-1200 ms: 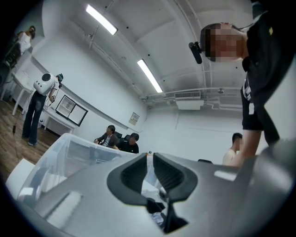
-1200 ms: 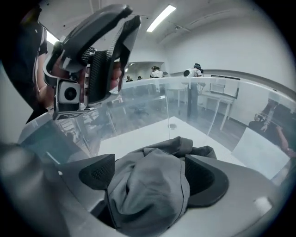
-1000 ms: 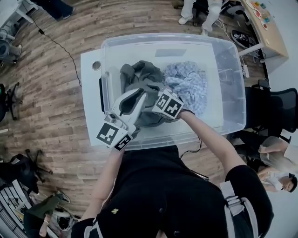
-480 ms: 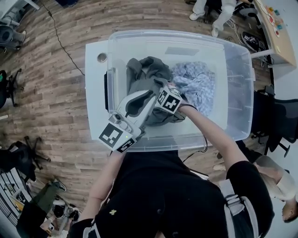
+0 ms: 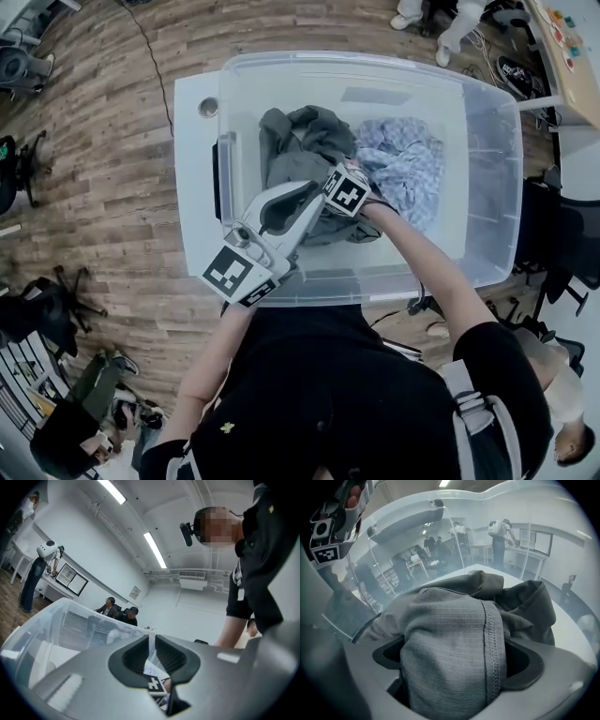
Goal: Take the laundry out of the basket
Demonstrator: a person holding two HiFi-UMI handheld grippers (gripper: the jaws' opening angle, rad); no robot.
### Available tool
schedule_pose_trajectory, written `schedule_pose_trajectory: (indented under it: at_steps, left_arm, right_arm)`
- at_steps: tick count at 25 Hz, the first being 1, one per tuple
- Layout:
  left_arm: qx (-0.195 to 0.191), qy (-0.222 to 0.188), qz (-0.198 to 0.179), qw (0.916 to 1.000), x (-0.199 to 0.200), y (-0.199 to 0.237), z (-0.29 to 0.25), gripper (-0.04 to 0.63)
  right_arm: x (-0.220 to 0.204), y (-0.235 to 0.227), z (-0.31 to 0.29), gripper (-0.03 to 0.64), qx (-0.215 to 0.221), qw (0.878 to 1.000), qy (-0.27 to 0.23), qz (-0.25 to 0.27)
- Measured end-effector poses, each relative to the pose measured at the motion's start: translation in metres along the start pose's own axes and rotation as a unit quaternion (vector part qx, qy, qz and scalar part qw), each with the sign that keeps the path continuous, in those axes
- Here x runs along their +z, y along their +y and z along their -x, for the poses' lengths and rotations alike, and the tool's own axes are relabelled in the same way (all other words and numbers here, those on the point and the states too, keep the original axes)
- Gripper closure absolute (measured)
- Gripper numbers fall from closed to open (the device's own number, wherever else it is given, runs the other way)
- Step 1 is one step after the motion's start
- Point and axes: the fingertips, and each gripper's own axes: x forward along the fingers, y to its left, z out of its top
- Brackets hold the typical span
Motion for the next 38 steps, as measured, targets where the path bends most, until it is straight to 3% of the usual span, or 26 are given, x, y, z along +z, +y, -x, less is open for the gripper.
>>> schedule_pose_trajectory:
  at_steps: [8, 16, 31, 38]
  left_arm:
    - [-0.011, 0.013, 0.01, 0.9998, -0.01, -0.002, 0.0, 0.561]
    - [-0.016, 0.009, 0.022, 0.9996, -0.013, -0.005, 0.002, 0.561]
    - [-0.006, -0.005, 0.017, 0.9998, -0.008, -0.012, 0.011, 0.561]
    - [0.003, -0.019, 0.006, 0.9998, 0.001, -0.014, 0.014, 0.561]
  right_arm:
    - [-0.009, 0.011, -0.016, 0.018, 0.031, 0.999, 0.011, -0.032]
    - [-0.014, 0.008, -0.034, 0.021, 0.008, 0.999, 0.033, -0.015]
    - [-0.009, 0.02, -0.03, 0.087, 0.028, 0.998, 0.049, -0.009]
    - [-0.001, 0.037, -0.026, 0.257, 0.046, 0.997, 0.052, 0.017]
